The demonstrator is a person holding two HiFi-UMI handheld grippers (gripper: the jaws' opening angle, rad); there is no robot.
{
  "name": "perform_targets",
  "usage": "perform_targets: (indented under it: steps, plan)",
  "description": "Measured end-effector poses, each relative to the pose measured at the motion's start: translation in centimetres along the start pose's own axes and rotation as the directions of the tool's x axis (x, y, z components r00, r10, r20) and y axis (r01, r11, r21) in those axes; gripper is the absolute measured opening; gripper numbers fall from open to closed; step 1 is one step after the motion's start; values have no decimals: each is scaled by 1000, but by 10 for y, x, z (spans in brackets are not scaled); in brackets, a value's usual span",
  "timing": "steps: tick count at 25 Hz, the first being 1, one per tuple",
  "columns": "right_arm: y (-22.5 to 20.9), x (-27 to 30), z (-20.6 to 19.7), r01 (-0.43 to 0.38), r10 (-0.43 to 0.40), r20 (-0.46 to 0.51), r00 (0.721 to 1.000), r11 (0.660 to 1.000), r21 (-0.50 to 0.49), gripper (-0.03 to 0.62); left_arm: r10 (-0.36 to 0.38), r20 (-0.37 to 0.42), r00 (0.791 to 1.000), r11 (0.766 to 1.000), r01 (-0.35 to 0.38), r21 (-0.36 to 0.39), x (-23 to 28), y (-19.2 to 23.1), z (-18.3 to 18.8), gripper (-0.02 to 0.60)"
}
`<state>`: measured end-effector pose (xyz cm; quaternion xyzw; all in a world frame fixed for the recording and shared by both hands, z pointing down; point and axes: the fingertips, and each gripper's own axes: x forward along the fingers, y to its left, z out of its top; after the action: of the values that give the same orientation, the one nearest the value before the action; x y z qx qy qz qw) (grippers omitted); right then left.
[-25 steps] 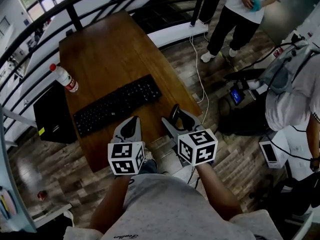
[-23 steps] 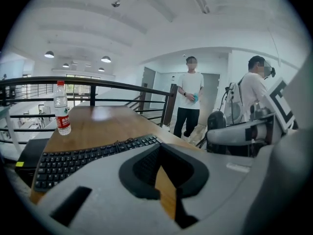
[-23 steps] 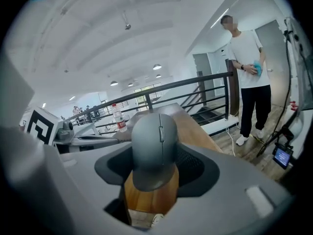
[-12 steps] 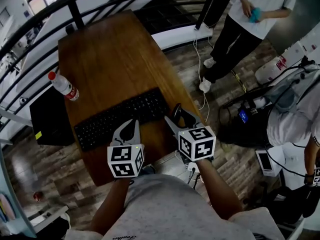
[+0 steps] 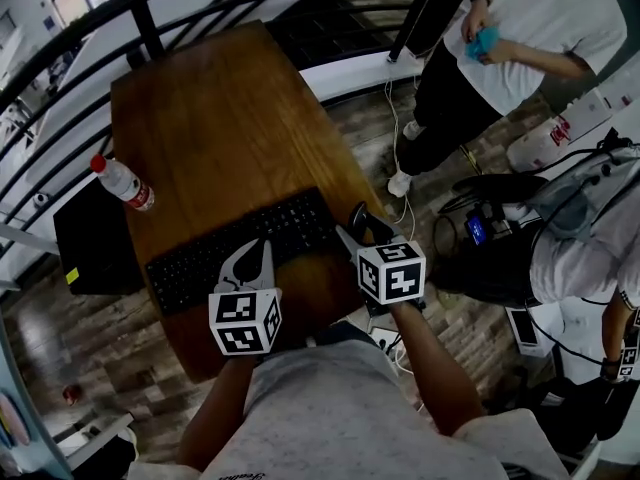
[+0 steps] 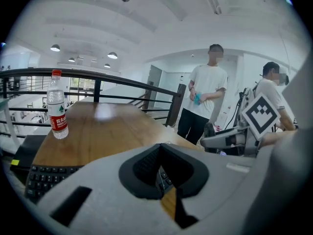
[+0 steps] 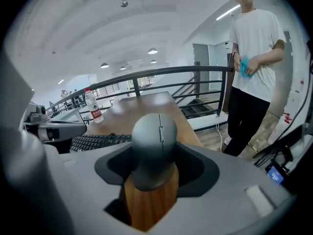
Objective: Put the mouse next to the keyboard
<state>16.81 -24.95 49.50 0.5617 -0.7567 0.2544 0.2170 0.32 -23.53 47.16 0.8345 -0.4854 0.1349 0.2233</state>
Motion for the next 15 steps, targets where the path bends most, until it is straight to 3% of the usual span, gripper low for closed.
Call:
perform_targets:
  steps: [15]
  plan:
    - [-48, 60, -18, -29, 23, -194, 981, 999, -27, 259, 140, 10, 990, 988, -139, -66, 25, 7, 13, -5]
